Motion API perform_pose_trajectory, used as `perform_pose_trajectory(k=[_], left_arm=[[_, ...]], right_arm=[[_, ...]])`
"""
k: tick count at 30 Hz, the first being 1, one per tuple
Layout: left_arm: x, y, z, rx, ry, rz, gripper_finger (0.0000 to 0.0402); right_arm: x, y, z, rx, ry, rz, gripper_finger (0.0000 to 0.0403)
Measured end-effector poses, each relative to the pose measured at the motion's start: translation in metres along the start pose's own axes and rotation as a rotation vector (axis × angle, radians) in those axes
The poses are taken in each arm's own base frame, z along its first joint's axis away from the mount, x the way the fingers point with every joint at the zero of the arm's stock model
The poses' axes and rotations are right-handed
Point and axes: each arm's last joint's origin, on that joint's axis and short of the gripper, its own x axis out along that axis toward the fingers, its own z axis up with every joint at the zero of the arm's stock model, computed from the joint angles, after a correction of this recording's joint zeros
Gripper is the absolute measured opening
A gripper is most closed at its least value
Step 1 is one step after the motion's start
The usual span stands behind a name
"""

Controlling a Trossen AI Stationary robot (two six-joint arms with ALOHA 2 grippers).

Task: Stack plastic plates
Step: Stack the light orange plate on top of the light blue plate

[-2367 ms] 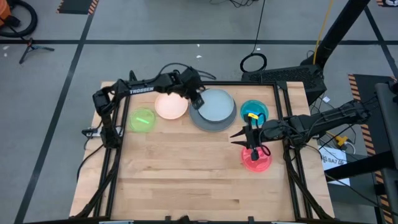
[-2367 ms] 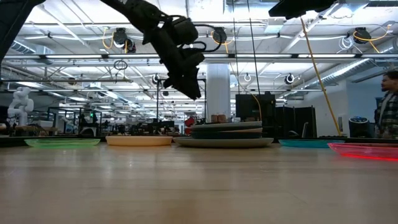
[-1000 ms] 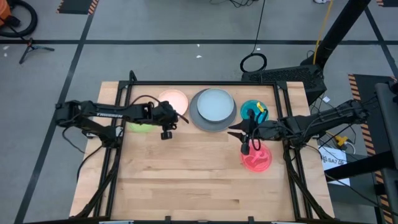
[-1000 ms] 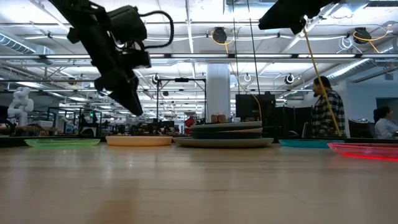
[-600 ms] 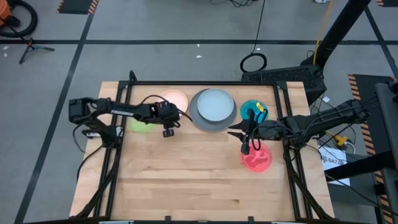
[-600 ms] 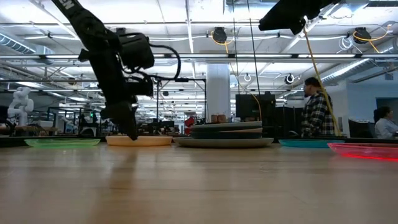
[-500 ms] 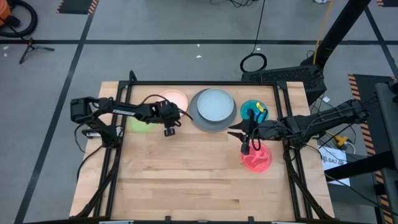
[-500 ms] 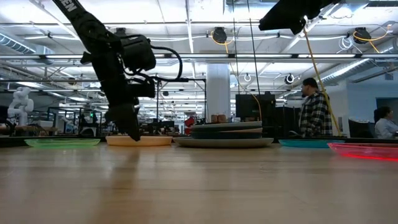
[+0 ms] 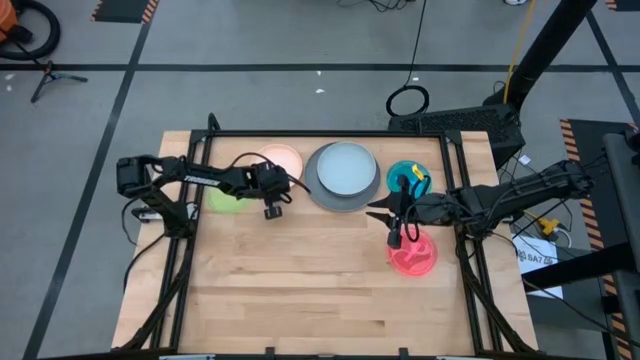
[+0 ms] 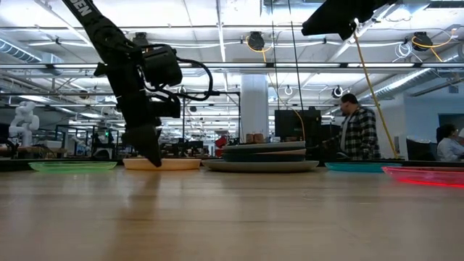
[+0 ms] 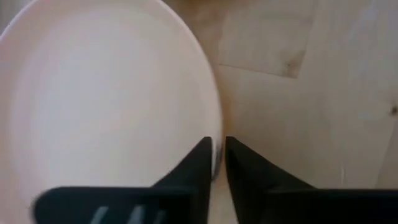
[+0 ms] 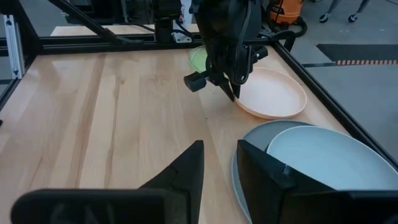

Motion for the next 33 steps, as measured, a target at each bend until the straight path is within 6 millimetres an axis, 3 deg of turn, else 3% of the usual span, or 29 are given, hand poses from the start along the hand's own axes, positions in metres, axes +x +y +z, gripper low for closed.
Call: perform_pose_trajectory(k=[3, 15, 24, 33], left_arm=[[-0.001, -0.003, 0.0, -0.014, -0.002, -0.002, 0.0012], [-0.015, -0.02, 0.01, 0.028, -0.006, 0.109, 0.0008], [-0.045, -0.027, 0.055, 0.082, -0.152, 0.108, 0.0008], [-0.07, -0.029, 0.102, 0.059, -0.499, -0.067, 0.0008]], right_arm=[[0.0, 0.0, 0.0, -0.009, 0.0, 0.0, 0.0089], [0.0, 0.0, 0.0, -0.018, 0.001, 0.0, 0.0089], [0.0, 0.0, 0.0, -0.023, 0.0, 0.001, 0.0089], [0.0, 0.0, 0.0, -0.041, 0.0, 0.0, 0.0089]])
